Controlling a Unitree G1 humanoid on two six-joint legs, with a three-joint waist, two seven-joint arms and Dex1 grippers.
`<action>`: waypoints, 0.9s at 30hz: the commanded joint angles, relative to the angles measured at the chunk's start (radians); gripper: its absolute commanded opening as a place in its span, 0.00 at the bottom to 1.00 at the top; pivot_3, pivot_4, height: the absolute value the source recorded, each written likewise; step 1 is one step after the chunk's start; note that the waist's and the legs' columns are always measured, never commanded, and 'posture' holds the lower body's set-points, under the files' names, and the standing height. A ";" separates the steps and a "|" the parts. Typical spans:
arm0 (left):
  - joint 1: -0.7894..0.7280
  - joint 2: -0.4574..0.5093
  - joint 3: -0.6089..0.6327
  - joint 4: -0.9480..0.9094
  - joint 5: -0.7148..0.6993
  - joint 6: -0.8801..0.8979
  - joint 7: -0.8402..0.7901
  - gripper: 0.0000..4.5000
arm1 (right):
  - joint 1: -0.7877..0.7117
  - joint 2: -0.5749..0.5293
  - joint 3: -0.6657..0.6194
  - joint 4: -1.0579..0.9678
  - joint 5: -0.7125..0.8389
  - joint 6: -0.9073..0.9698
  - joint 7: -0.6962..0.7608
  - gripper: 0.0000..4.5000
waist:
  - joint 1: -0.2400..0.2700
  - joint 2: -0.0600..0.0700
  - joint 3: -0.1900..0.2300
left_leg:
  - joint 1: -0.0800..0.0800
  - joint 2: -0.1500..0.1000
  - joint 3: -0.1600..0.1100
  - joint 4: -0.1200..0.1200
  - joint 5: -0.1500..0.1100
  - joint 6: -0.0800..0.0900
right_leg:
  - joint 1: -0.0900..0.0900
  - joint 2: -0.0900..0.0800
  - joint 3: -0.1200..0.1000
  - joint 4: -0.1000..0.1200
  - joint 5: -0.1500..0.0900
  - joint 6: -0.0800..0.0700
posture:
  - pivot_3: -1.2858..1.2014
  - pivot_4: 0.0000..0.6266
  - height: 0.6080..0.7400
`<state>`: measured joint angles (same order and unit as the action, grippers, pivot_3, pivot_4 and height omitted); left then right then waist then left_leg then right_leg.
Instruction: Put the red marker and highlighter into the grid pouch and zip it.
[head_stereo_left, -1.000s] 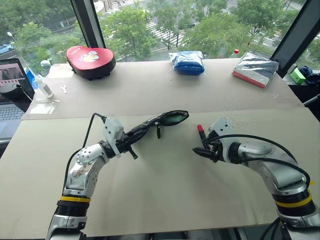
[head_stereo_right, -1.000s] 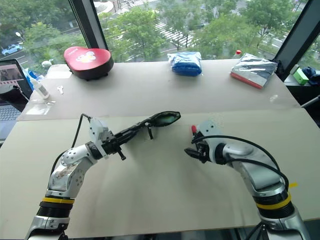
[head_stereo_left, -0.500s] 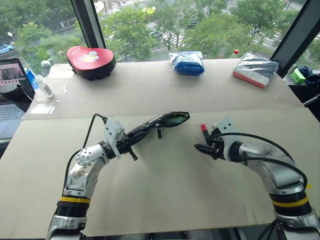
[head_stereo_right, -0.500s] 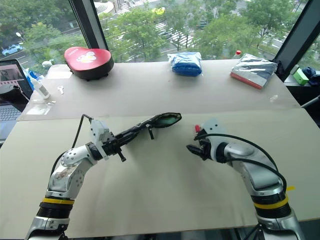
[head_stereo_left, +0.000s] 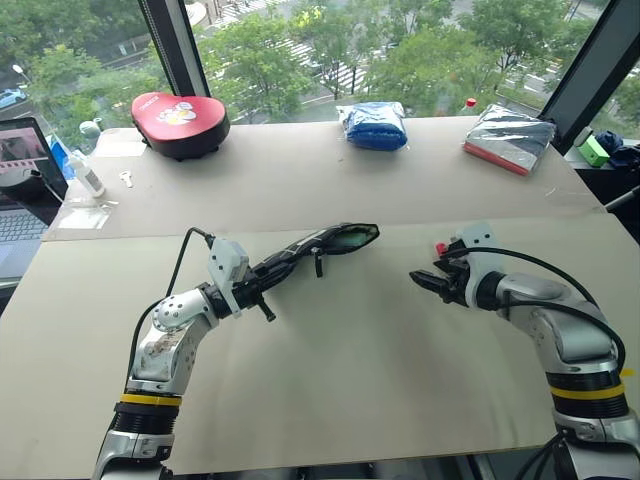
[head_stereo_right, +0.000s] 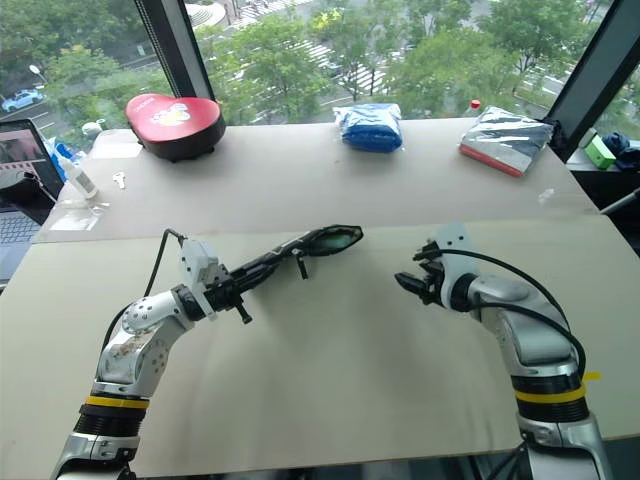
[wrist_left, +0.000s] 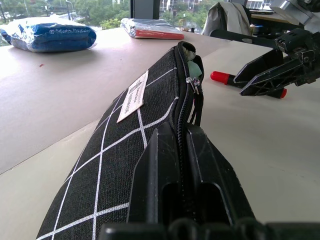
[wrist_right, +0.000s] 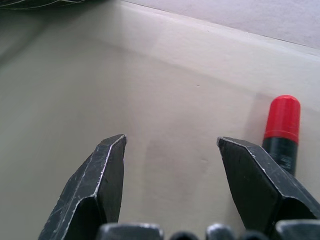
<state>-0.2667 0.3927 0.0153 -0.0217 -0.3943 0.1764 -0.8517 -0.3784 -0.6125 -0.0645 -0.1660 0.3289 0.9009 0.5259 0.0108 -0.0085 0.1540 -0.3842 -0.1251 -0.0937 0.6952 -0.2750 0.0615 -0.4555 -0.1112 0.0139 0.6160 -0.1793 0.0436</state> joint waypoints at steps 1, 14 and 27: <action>-0.001 0.000 0.021 -0.003 -0.015 -0.022 -0.005 0.00 | -0.020 -0.053 -0.101 0.120 -0.055 -0.153 -0.029 0.72 | 0.003 0.000 0.000 | 0.000 0.000 0.000 0.000 0.000 0.000 | 0.000 0.000 0.000 0.000 0.000 0.000 | 0.52 0.24 1.00; 0.013 -0.005 0.026 0.014 -0.010 -0.030 -0.010 0.00 | -0.015 -0.070 -0.196 0.280 -0.075 -0.262 -0.067 0.72 | -0.002 0.000 0.000 | 0.001 0.001 0.003 -0.001 0.000 0.000 | 0.000 0.000 0.002 0.001 0.000 0.000 | 0.52 0.24 1.00; 0.013 -0.008 0.030 0.022 -0.012 -0.032 -0.005 0.00 | -0.007 -0.016 -0.218 0.259 -0.043 -0.242 -0.100 0.72 | -0.002 0.000 0.000 | 0.002 0.001 0.008 0.000 0.000 0.001 | 0.000 0.000 0.005 0.001 0.000 0.000 | 0.52 0.24 1.00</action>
<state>-0.2530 0.3866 0.0253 0.0131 -0.3945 0.1728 -0.8564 -0.3659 -0.6418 -0.2471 0.1396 0.2584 0.6547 0.4370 0.0091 -0.0083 0.1539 -0.3818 -0.1240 -0.0853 0.6949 -0.2754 0.0629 -0.4557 -0.1115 0.0186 0.6169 -0.1791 0.0435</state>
